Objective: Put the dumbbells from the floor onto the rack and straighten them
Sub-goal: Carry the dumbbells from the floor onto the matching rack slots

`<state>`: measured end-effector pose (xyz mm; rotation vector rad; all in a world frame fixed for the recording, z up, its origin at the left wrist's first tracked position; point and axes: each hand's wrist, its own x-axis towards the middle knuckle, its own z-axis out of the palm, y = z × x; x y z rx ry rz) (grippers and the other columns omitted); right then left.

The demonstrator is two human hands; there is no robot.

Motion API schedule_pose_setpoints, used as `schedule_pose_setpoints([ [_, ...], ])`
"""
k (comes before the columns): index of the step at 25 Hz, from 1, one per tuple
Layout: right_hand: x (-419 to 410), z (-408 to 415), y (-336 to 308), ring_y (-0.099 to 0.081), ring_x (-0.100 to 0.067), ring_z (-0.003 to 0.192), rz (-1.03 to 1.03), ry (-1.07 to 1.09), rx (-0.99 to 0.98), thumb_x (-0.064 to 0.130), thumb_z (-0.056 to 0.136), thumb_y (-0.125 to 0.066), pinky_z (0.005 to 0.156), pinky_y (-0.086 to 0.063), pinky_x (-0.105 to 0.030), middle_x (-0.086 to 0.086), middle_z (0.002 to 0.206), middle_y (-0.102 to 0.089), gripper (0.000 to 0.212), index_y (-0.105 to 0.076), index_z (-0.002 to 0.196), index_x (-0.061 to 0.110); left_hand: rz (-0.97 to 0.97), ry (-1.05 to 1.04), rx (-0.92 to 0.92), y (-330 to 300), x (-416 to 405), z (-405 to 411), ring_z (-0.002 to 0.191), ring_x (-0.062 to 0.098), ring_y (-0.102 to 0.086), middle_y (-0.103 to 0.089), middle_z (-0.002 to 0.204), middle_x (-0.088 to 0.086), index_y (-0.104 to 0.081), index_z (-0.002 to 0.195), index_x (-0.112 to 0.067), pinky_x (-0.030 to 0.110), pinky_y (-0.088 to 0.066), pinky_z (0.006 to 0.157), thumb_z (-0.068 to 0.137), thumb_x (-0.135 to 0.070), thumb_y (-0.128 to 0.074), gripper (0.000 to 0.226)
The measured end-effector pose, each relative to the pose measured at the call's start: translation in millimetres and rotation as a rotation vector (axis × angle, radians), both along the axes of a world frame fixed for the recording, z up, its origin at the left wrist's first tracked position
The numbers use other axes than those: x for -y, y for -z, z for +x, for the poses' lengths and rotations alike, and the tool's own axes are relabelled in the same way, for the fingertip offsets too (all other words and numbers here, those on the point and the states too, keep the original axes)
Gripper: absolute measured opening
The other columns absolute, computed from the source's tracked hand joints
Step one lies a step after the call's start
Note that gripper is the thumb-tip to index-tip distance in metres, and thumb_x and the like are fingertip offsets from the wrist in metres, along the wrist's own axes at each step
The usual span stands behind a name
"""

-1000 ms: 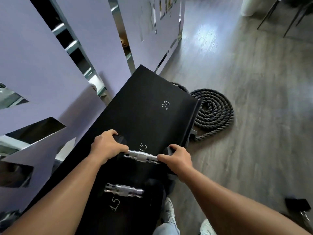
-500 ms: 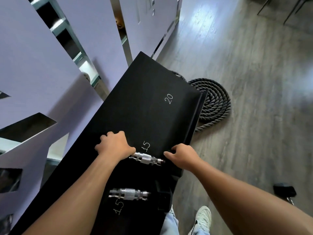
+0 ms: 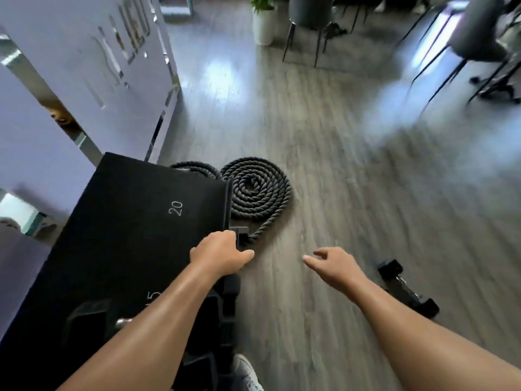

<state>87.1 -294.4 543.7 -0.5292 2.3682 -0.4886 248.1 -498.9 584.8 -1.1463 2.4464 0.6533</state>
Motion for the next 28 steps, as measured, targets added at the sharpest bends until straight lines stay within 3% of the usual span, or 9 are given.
schedule_pose_setpoints([
  [4,-116.0,-42.1,-13.9,-0.058,-0.022,0.128,-0.060,0.264,-0.015,0.062,0.084,-0.065,0.105,-0.044,-0.032,-0.002,0.136,-0.065,0.066,-0.066,0.133,0.018,-0.002,0.264,-0.076,-18.3,-86.8,-95.3,0.107,0.026,-0.063,-0.068,0.107,0.001,-0.063,0.103,-0.017,0.040,-0.054,0.087,0.080,-0.069,-0.059,0.057],
  [8,-247.3,-74.0,-25.8,-0.064,-0.022,0.104,-0.084,0.479,-0.026,0.064,0.080,-0.065,0.088,-0.045,-0.028,-0.001,0.107,-0.070,0.049,-0.073,0.106,0.023,0.005,0.462,-0.099,-31.4,-202.1,-170.3,0.121,0.030,-0.061,-0.068,0.126,0.008,-0.063,0.127,-0.016,0.038,-0.051,0.096,0.079,-0.075,-0.055,0.076],
  [10,-304.1,-86.8,-26.1,-0.068,-0.023,0.102,-0.130,0.589,-0.027,0.069,0.068,-0.062,0.090,-0.052,-0.032,0.001,0.102,-0.075,0.059,-0.076,0.098,0.020,0.007,0.519,-0.109,-33.3,-249.5,-195.3,0.123,0.030,-0.060,-0.067,0.131,0.010,-0.062,0.132,-0.016,0.038,-0.050,0.100,0.082,-0.074,-0.055,0.077],
  [15,-403.1,-116.3,-25.0,-0.067,-0.035,0.096,-0.175,0.793,-0.027,0.037,0.090,-0.070,0.086,-0.051,-0.040,-0.020,0.095,-0.073,0.043,-0.073,0.100,-0.005,0.043,0.613,-0.112,-26.6,-336.2,-251.2,0.115,0.027,-0.063,-0.068,0.125,0.008,-0.063,0.129,-0.014,0.038,-0.052,0.095,0.088,-0.067,-0.056,0.067],
  [19,-440.1,-150.5,-5.0,-0.065,-0.035,0.112,-0.155,0.923,0.028,0.037,0.091,-0.069,0.092,-0.050,-0.038,-0.021,0.118,-0.070,0.045,-0.072,0.112,-0.002,0.042,0.746,-0.074,-8.7,-384.0,-318.6,0.105,0.025,-0.066,-0.069,0.115,0.005,-0.066,0.117,-0.013,0.039,-0.055,0.091,0.086,-0.068,-0.056,0.063],
  [23,-458.8,-189.7,4.4,-0.058,-0.026,0.126,-0.091,1.044,0.047,0.051,0.089,-0.066,0.099,-0.045,-0.029,-0.004,0.138,-0.063,0.054,-0.065,0.133,0.020,0.065,0.911,-0.038,15.3,-426.2,-405.4,0.086,0.026,-0.066,-0.068,0.091,0.004,-0.064,0.089,-0.013,0.033,-0.054,0.071,0.083,-0.067,-0.056,0.055],
  [28,-479.7,-233.6,42.2,-0.057,-0.025,0.129,-0.022,1.219,0.056,0.057,0.087,-0.065,0.102,-0.045,-0.030,-0.002,0.141,-0.061,0.059,-0.063,0.136,0.022,0.095,1.092,0.028,72.5,-463.9,-502.3,0.076,0.028,-0.062,-0.065,0.078,0.006,-0.056,0.073,-0.014,0.032,-0.049,0.065,0.082,-0.062,-0.055,0.049],
])
